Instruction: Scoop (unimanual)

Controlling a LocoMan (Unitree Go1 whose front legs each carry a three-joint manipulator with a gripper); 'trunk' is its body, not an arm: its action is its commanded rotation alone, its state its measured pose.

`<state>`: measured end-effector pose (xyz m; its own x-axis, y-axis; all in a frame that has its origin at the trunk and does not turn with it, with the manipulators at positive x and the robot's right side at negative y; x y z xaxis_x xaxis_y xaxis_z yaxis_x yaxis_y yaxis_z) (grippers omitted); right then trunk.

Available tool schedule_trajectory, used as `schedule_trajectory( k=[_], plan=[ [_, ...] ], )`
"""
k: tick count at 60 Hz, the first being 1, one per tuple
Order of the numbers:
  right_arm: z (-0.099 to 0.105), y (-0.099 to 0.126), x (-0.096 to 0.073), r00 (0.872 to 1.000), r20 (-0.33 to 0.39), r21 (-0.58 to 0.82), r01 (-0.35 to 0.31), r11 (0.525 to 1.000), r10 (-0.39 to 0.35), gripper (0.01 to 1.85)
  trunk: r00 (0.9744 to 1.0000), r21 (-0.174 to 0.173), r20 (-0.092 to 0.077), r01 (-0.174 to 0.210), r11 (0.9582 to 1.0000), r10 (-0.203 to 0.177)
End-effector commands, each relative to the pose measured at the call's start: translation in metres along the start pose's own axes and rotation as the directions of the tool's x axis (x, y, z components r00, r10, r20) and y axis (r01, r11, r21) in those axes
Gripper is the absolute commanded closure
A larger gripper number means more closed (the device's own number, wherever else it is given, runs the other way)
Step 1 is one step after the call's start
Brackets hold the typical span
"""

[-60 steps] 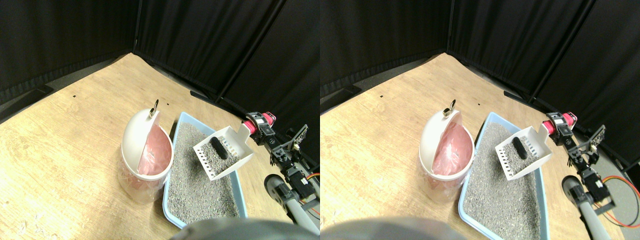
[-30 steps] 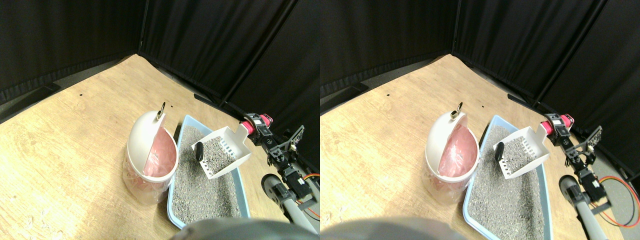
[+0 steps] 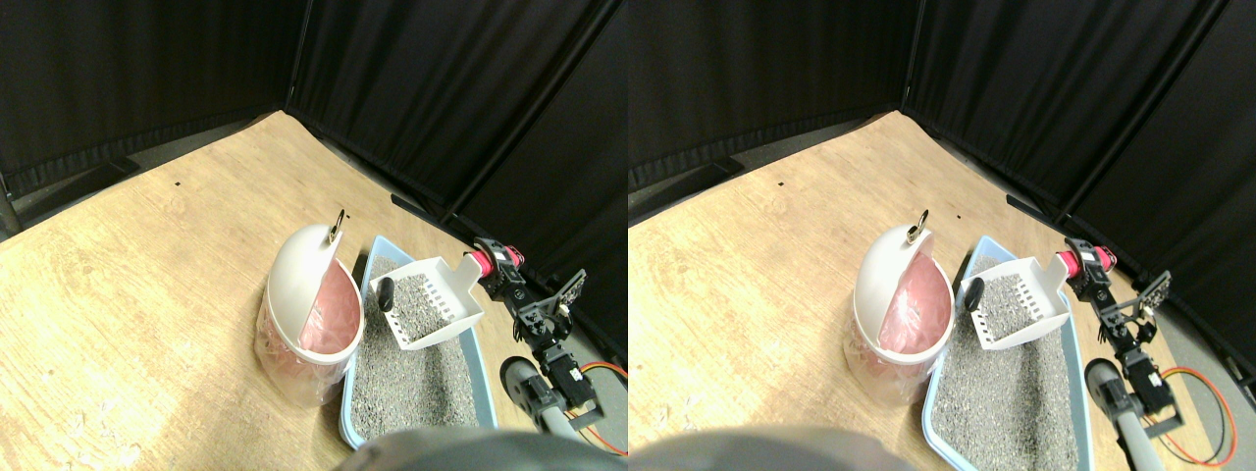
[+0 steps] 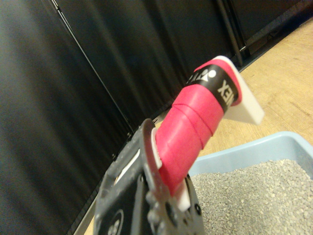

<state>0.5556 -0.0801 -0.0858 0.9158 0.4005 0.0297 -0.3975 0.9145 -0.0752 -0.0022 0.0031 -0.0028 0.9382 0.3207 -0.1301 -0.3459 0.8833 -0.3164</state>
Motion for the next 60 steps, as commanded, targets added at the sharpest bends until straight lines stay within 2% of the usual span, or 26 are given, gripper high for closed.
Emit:
schedule_trajectory(
  k=[1,12,19,38,50,60],
  plan=[
    [0.012,0.008,0.002,0.997,0.073,0.015,-0.008,1.0,0.007,1.8,0.9997,-0.002,-0.002,-0.023,0.9997,0.023],
    [0.016,0.016,0.009,0.998,0.049,-0.012,-0.04,0.999,0.041,1.8,0.9993,-0.017,-0.006,-0.038,0.9991,0.038],
    [0.019,0.02,0.014,0.994,0.047,-0.043,-0.092,0.995,0.094,1.8,0.9991,-0.028,-0.003,-0.042,0.9987,0.042],
    [0.027,0.032,0.019,0.992,-0.001,-0.1,-0.124,0.987,0.125,1.8,0.998,-0.058,0.002,-0.063,0.9963,0.063],
    [0.029,0.043,0.024,0.987,-0.028,-0.149,-0.16,0.976,0.157,1.8,0.9967,-0.078,0.005,-0.081,0.9937,0.081],
    [0.032,0.053,0.026,0.978,-0.047,-0.197,-0.21,0.958,0.205,1.8,0.9961,-0.089,0.01,-0.086,0.9923,0.087]
  ],
)
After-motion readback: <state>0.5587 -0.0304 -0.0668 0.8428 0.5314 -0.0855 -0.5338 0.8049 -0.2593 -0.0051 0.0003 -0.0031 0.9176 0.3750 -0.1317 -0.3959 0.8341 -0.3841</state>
